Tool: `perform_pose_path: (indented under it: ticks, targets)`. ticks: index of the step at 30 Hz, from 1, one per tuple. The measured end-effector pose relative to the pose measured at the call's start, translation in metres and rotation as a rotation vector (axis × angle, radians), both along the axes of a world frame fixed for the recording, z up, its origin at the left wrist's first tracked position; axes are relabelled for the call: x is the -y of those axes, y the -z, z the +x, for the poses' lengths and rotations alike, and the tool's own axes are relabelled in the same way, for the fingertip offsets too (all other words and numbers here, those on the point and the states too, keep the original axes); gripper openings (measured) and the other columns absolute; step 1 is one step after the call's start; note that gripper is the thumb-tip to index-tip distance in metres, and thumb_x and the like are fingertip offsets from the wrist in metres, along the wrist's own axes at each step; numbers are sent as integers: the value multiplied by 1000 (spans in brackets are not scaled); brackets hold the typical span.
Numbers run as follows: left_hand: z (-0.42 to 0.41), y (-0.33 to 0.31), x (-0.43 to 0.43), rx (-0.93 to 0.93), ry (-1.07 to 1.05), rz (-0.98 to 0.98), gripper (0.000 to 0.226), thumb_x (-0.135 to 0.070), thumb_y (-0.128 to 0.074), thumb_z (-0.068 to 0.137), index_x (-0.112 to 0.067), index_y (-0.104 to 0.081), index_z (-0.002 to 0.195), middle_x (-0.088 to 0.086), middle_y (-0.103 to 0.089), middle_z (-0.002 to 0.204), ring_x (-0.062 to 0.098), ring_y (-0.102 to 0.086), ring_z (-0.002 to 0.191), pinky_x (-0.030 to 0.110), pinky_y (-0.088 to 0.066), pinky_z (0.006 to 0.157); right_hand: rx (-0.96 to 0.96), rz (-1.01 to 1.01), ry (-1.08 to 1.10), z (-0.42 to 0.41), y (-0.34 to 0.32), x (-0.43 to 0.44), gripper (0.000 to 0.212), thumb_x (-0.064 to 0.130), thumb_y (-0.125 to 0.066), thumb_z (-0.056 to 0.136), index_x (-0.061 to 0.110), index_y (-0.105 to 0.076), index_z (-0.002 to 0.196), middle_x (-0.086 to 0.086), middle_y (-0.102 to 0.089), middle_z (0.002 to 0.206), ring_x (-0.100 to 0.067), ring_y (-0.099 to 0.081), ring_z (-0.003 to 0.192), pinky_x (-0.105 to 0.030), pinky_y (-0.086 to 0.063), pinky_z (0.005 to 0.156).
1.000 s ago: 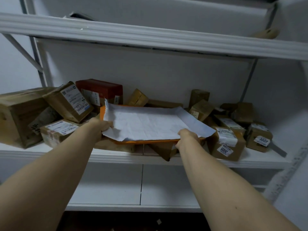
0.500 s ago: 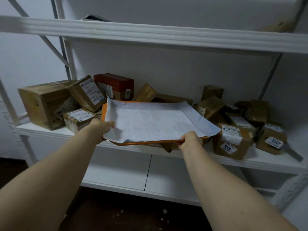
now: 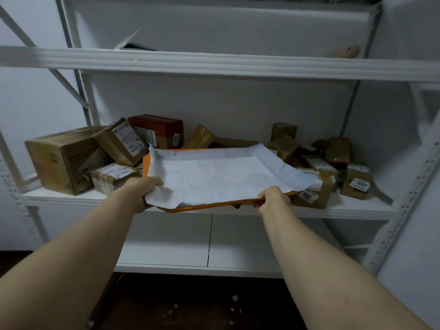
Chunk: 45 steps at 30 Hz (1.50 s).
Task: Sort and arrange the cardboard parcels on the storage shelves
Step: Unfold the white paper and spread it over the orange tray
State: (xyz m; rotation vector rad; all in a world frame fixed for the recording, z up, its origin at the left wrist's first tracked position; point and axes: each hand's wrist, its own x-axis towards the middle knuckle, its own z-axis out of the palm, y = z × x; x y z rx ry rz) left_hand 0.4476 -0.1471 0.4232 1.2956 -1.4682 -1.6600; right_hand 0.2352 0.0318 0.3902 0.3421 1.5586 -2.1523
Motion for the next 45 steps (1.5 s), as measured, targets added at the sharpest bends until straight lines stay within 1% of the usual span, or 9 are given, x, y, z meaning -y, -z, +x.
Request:
perform_pose_path:
  ticks: [3,6,10,14,17,23,30,39,45]
  targets:
    - [25,-1,1,-71,53,62,54,-24,-61,89,-10,-41,137,16,-51,136,34,-55,104,43,-46,82,10,6,-1,20,4,2,41,-19,-41,69,6,-56,99,-18,-58,106,-36,-61,90,-49,-58,75]
    - [49,-1,1,-60,63,66,49,-25,-59,93,-7,-43,136,16,-53,133,33,-56,106,41,-46,77,24,10,0,45,8,1,35,-18,-42,70,6,-55,91,-17,-57,99,-34,-61,85,-44,-59,73]
    - [71,3,0,-24,83,76,44,-21,-60,93,-4,-45,132,17,-56,129,34,-57,103,41,-47,77,37,0,-8,71,15,-4,42,-16,-41,72,6,-56,105,-17,-58,99,-32,-62,83,-38,-57,61]
    - [81,8,1,-65,62,70,47,-16,-57,94,-2,-41,136,18,-51,135,37,-52,118,42,-45,82,33,-48,2,86,15,-6,41,-16,-42,74,6,-57,104,-17,-60,104,-32,-62,84,-37,-55,60]
    - [80,9,3,-124,28,64,49,-17,-52,97,-2,-35,141,17,-45,140,37,-47,125,43,-42,86,7,-130,-15,96,7,-2,45,-14,-47,79,6,-56,118,-17,-63,111,-29,-63,83,-36,-54,55]
    - [67,5,2,-229,-110,134,42,-15,-50,97,-7,-40,137,12,-53,131,31,-52,121,35,-44,81,-33,-274,-89,102,-14,15,51,-2,-65,86,11,-46,132,-14,-61,122,-33,-61,111,-49,-51,94]
    - [23,1,13,-281,-230,147,39,-7,-56,93,-6,-47,131,16,-59,123,34,-60,106,42,-50,73,-47,-275,-204,69,-22,50,50,-9,-62,86,6,-49,131,-17,-59,126,-34,-59,114,-46,-53,92]
    - [-46,8,15,-266,-328,182,42,-10,-61,91,-4,-47,130,17,-59,122,35,-61,106,41,-51,73,-71,-84,-269,-4,-16,72,42,-12,-61,85,0,-54,124,-16,-59,124,-32,-59,111,-42,-51,95]
    - [-72,17,19,-234,-339,155,50,-9,-64,88,-1,-44,133,20,-55,128,39,-58,111,46,-51,79,-40,47,-282,-36,2,80,23,-4,-68,83,0,-58,103,-19,-64,112,-32,-61,110,-41,-52,96]
